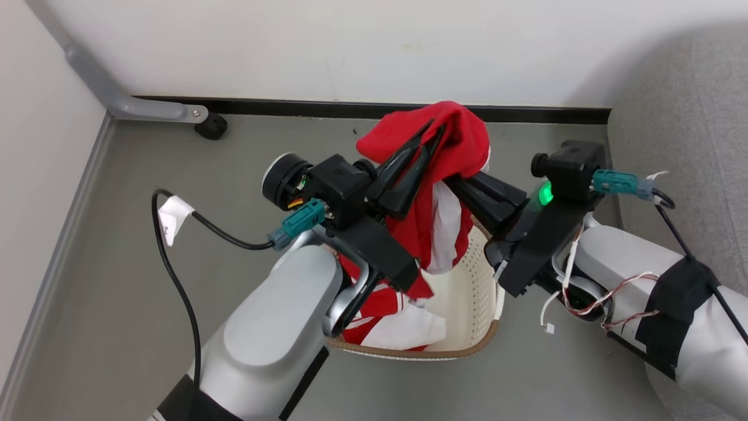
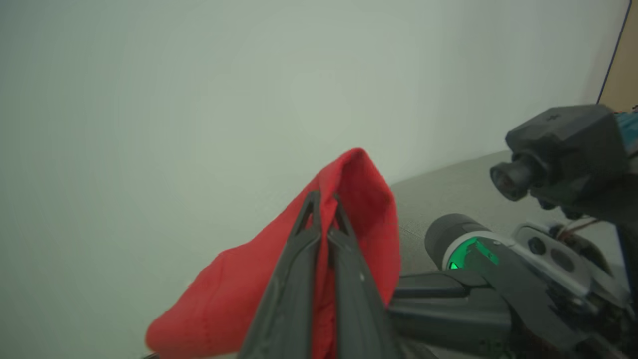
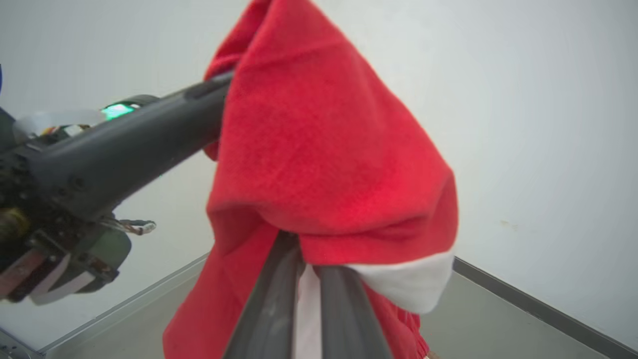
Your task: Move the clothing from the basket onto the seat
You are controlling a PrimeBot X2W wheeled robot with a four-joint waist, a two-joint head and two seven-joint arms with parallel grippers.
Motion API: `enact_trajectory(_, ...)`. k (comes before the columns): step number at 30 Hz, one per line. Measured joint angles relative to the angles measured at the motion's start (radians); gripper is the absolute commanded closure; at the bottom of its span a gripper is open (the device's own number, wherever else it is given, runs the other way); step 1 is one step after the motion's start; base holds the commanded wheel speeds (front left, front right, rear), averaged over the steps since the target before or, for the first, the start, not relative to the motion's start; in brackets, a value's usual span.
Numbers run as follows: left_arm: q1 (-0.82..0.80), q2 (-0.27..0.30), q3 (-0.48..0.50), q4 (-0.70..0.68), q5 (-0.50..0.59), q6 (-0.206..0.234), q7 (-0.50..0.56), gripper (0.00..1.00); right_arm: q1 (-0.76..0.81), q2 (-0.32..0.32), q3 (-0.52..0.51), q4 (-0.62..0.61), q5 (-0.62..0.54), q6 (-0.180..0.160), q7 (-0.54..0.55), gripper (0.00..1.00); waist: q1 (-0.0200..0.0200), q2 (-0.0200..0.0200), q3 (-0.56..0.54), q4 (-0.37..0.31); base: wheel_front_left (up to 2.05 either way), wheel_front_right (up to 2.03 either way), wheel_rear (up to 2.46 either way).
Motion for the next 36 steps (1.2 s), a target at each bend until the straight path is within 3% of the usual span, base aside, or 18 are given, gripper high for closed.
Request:
enact_trajectory(8,0.03,0.0,0.023,0.044,0.001,-0.001,0.0,1.0,0.005,-0.021,-0.054,-0.029,0.022,0.0,0.0,1.0,0.0,0.0,-0.009,-0.036,0.0,0.0,0.0)
enact_trajectory(9,0.03,0.0,0.023,0.044,0.001,-0.001,0.0,0.91,0.005,-0.021,-0.054,-0.029,0.022,0.0,0.0,1.0,0.0,0.0,-0.009,-0.036,0.0,0.0,0.0)
enact_trajectory(11,0.036,0.0,0.031,0.051,0.002,-0.001,0.0,0.53,0.008,-0.024,-0.064,-0.034,0.027,0.0,0.0,1.0,0.0,0.0,-0.011,-0.045,0.0,0.0,0.0)
enact_trajectory(12,0.039,0.0,0.034,0.055,0.002,-0.002,0.0,0.11,0.011,-0.025,-0.069,-0.036,0.027,0.0,0.0,1.0,0.0,0.0,-0.013,-0.05,0.0,0.0,0.0)
enact_trajectory(13,0.044,0.0,0.037,0.058,0.002,-0.002,0.0,0.0,0.013,-0.026,-0.074,-0.039,0.027,0.0,0.0,1.0,0.0,0.0,-0.014,-0.055,0.0,0.0,0.0)
enact_trajectory(36,0.134,0.024,0.098,0.114,0.027,-0.006,0.0,0.0,0.053,-0.034,-0.174,-0.054,0.022,0.0,0.0,1.0,0.0,0.0,-0.032,-0.229,0.0,0.0,0.0)
